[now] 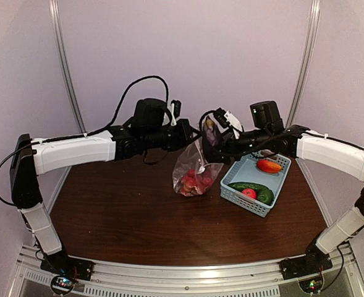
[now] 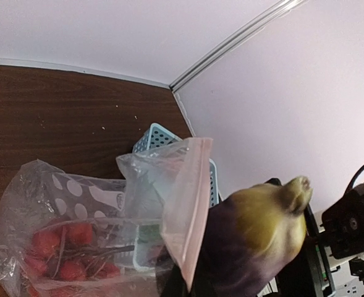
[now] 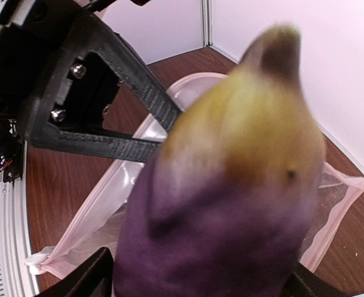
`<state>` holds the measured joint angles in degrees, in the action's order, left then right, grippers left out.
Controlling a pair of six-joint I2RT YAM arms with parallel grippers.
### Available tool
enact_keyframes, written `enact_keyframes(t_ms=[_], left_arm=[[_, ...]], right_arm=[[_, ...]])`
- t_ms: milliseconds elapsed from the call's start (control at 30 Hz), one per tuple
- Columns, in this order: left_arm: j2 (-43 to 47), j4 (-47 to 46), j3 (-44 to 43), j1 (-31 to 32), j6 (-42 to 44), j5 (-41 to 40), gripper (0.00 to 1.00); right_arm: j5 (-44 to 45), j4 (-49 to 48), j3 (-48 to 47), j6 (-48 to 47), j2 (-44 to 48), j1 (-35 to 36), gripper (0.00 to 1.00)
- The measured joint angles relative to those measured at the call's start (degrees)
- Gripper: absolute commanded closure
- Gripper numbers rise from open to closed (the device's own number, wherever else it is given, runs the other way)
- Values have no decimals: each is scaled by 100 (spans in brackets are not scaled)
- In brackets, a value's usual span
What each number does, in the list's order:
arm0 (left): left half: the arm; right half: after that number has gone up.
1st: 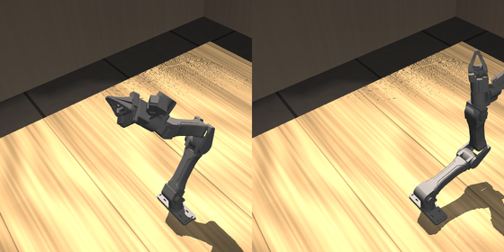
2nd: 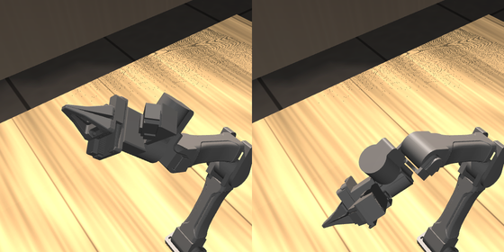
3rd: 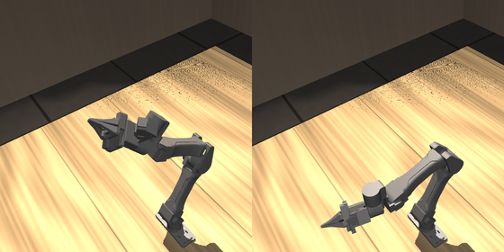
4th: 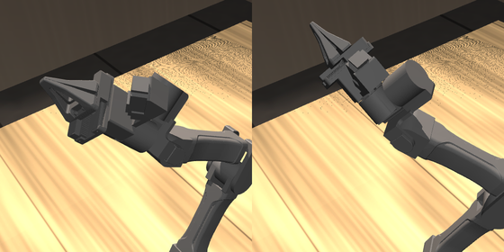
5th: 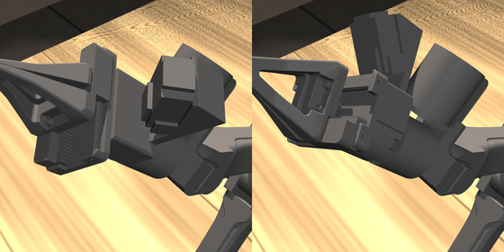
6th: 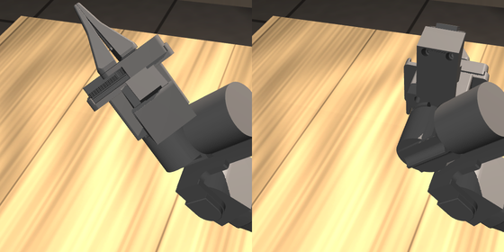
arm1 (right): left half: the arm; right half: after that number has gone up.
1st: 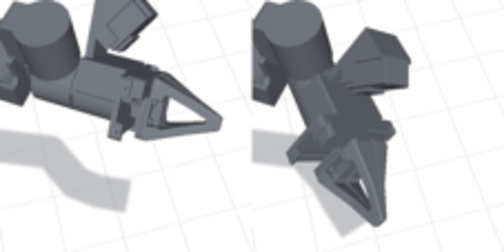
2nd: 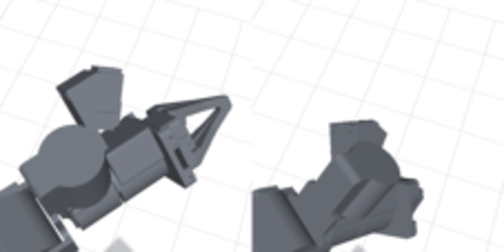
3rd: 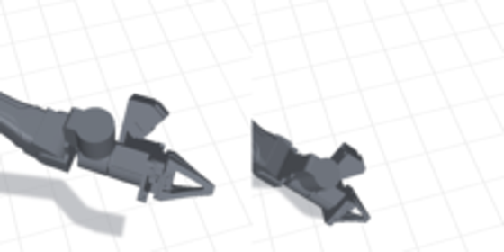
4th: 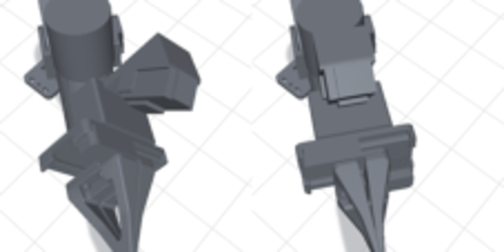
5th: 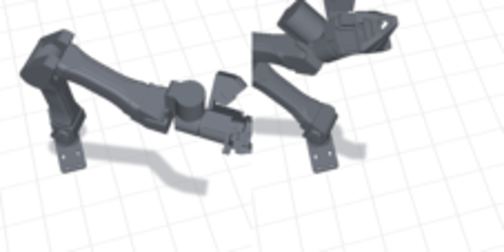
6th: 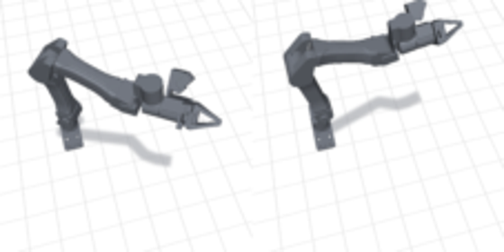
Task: Place the food in the zip-top bag and seal the zipper
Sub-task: Place the fake vegetable in the zipper food storage bag, then adjust the zipper food storage bag at the center of the board.
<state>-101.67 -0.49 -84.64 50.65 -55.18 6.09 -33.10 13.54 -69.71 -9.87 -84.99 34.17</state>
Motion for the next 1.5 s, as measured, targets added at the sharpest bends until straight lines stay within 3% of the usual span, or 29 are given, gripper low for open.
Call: enact_keyframes(t_ms=[200, 400, 700, 833, 967, 1067, 1267, 1400, 1433, 1500], left_arm=[[74, -74, 221, -48, -44, -79, 100], [160, -122, 363, -61, -42, -105, 100], [162, -127, 376, -96, 17, -96, 100], [162, -127, 376, -96, 52, -92, 100], [162, -127, 376, -96, 114, -94, 100], [162, -107, 376, -98, 227, -109, 100], [162, 850, -103, -162, 953, -599, 100], [15, 1064, -693, -125, 1211, -236, 100], [-20, 1110, -861, -68, 1325, -275, 100], [70, 1069, -846, 26, 1554, -588, 100]], right_arm=[[-17, 522, -498, 46, -11, 20, 3], [42, 933, -901, 269, 177, -35, 14], [1080, 1482, -890, 796, 83, -208, 24], [1235, 1633, -922, 1047, -321, -216, 39], [1327, 1821, -1132, 1233, -927, -216, 76], [1388, 2057, -1338, 1296, -1150, -223, 86], [1300, 2686, -2793, 1257, -1215, -227, 90], [828, 2518, -2981, 1287, -1143, -227, 94], [734, 2516, -2979, 1307, -1176, -227, 94], [693, 2498, -2977, 1327, -1246, -221, 83]])
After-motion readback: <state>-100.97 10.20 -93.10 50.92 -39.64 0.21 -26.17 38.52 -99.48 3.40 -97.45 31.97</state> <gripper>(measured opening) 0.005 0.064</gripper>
